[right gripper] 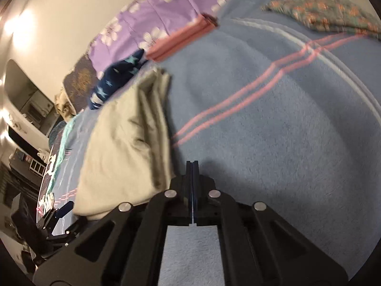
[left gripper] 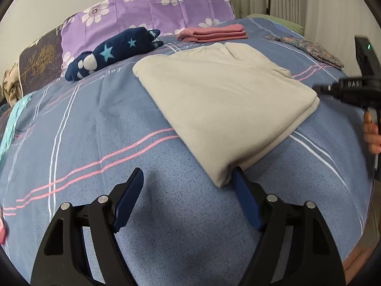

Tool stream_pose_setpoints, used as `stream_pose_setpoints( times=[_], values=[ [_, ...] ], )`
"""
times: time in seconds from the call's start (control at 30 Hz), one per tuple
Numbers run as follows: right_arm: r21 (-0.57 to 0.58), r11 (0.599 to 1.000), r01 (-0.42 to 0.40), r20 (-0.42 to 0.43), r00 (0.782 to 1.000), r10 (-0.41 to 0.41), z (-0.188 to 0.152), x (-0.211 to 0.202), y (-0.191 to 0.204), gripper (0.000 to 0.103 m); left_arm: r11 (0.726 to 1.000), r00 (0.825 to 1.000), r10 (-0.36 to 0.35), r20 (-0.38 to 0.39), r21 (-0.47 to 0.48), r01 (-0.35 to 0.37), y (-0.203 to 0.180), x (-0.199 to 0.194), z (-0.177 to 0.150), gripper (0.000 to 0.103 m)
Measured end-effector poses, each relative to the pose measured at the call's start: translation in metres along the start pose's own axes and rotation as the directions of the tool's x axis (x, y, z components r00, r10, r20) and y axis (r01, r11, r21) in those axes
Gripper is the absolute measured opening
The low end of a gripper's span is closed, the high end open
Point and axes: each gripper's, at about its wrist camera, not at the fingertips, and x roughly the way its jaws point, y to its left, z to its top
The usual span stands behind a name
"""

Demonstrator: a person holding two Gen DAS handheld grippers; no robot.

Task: Fold small clothes
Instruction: 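Open both tools and withdraw from the folded cream shirt, then move the open right tool to the folded shirt's edge and close on it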

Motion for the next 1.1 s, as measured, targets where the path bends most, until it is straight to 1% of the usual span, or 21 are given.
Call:
stream_pose_setpoints(
  times=[0.03, 0.07, 0.13, 0.17, 0.2, 0.27, 0.33, 0.43, 0.5, 0.53, 0.57, 0.63, 0.67, 0.7, 0.8, 0.83, 0.87, 0.93, 1.0, 1.03, 1.1],
  values=[
    [-0.030, 0.999, -0.016, 0.017, 1.000, 0.017, 0.003, -0.005, 0.008, 0.004, 1.000, 1.000, -0.009, 0.010, 0.009, 0.009, -0.002, -0.005, 0.001, 0.064],
    [-0.063, 0.997, -0.045, 0.027, 0.999, 0.047, 0.005, -0.009, 0.017, 0.004, 1.000, 1.000, -0.020, 0.020, 0.012, 0.020, -0.003, -0.009, 0.002, 0.059],
    [-0.098, 0.993, -0.058, 0.024, 0.998, 0.061, 0.008, -0.009, 0.028, 0.014, 0.999, 0.998, -0.031, 0.053, 0.017, 0.030, -0.005, -0.020, 0.006, 0.057],
    [-0.105, 0.993, -0.056, 0.021, 0.998, 0.058, 0.008, -0.008, 0.030, 0.025, 0.999, 0.997, -0.027, 0.067, 0.022, 0.026, -0.006, -0.024, 0.008, 0.057],
    [-0.111, 0.992, -0.055, 0.015, 0.998, 0.057, 0.007, -0.006, 0.031, 0.027, 0.999, 0.997, -0.024, 0.076, 0.027, 0.022, -0.008, -0.027, 0.009, 0.057],
    [-0.120, 0.991, -0.059, -0.012, 0.998, 0.058, 0.004, 0.002, 0.034, 0.027, 0.999, 0.995, -0.047, 0.084, 0.026, 0.045, -0.009, -0.031, 0.011, 0.057],
    [-0.126, 0.990, -0.067, -0.026, 0.998, 0.064, 0.002, 0.005, 0.036, 0.027, 0.996, 0.992, -0.089, 0.094, 0.019, 0.088, -0.010, -0.033, 0.016, 0.057],
    [-0.162, 0.982, -0.095, -0.019, 0.995, 0.093, 0.002, 0.008, 0.048, 0.024, 0.994, 0.987, -0.111, 0.117, 0.034, 0.108, -0.016, -0.027, 0.029, 0.057],
    [-0.190, 0.980, -0.057, -0.027, 0.998, 0.053, 0.000, 0.014, 0.053, 0.023, 0.990, 0.984, -0.143, 0.105, 0.027, 0.141, -0.019, -0.016, 0.036, 0.057],
    [-0.184, 0.982, -0.029, -0.037, 0.999, 0.023, 0.000, 0.019, 0.051, 0.023, 0.989, 0.986, -0.150, 0.076, 0.003, 0.150, -0.018, -0.004, 0.037, 0.057],
    [-0.164, 0.986, -0.022, -0.058, 0.998, 0.013, -0.001, 0.025, 0.047, 0.023, 0.988, 0.986, -0.156, 0.051, -0.010, 0.156, -0.018, 0.004, 0.036, 0.057],
    [-0.145, 0.989, -0.026, -0.087, 0.996, 0.013, -0.004, 0.032, 0.039, 0.016, 0.985, 0.986, -0.169, 0.001, -0.036, 0.169, -0.018, 0.023, 0.029, 0.057],
    [-0.152, 0.988, -0.006, -0.095, 0.995, -0.009, -0.006, 0.035, 0.035, 0.005, 0.985, 0.985, -0.170, 0.002, -0.039, 0.170, -0.018, 0.027, 0.025, 0.057],
    [-0.158, 0.987, 0.008, -0.102, 0.994, -0.024, -0.008, 0.037, 0.033, 0.000, 0.985, 0.986, -0.168, 0.015, -0.036, 0.169, -0.019, 0.026, 0.023, 0.057],
    [-0.128, 0.992, 0.002, -0.119, 0.993, -0.018, -0.003, 0.034, 0.031, 0.000, 0.982, 0.983, -0.184, 0.011, -0.034, 0.184, -0.019, 0.017, 0.026, 0.057],
    [-0.129, 0.992, 0.005, -0.110, 0.994, -0.019, 0.000, 0.031, 0.034, 0.000, 0.982, 0.982, -0.188, 0.014, -0.030, 0.189, -0.019, 0.015, 0.027, 0.057],
    [-0.155, 0.988, 0.006, -0.076, 0.997, -0.018, 0.006, 0.024, 0.041, 0.006, 0.980, 0.980, -0.198, 0.027, -0.022, 0.199, -0.018, 0.010, 0.029, 0.057],
    [-0.206, 0.978, 0.000, -0.030, 1.000, -0.006, 0.016, 0.018, 0.055, 0.008, 0.976, 0.974, -0.218, 0.067, -0.008, 0.219, -0.019, 0.004, 0.036, 0.057],
    [-0.242, 0.970, -0.034, -0.022, 0.999, 0.029, 0.029, 0.019, 0.069, 0.008, 0.970, 0.967, -0.241, 0.083, -0.018, 0.243, -0.018, 0.004, 0.042, 0.058],
    [-0.248, 0.967, -0.060, -0.026, 0.998, 0.055, 0.033, 0.021, 0.075, 0.008, 0.967, 0.965, -0.250, 0.077, -0.034, 0.253, -0.017, 0.009, 0.045, 0.058],
    [-0.260, 0.958, -0.123, -0.045, 0.992, 0.115, 0.038, 0.035, 0.083, 0.011, 0.960, 0.963, -0.267, 0.034, -0.073, 0.269, -0.016, 0.026, 0.044, 0.063]
  ],
)
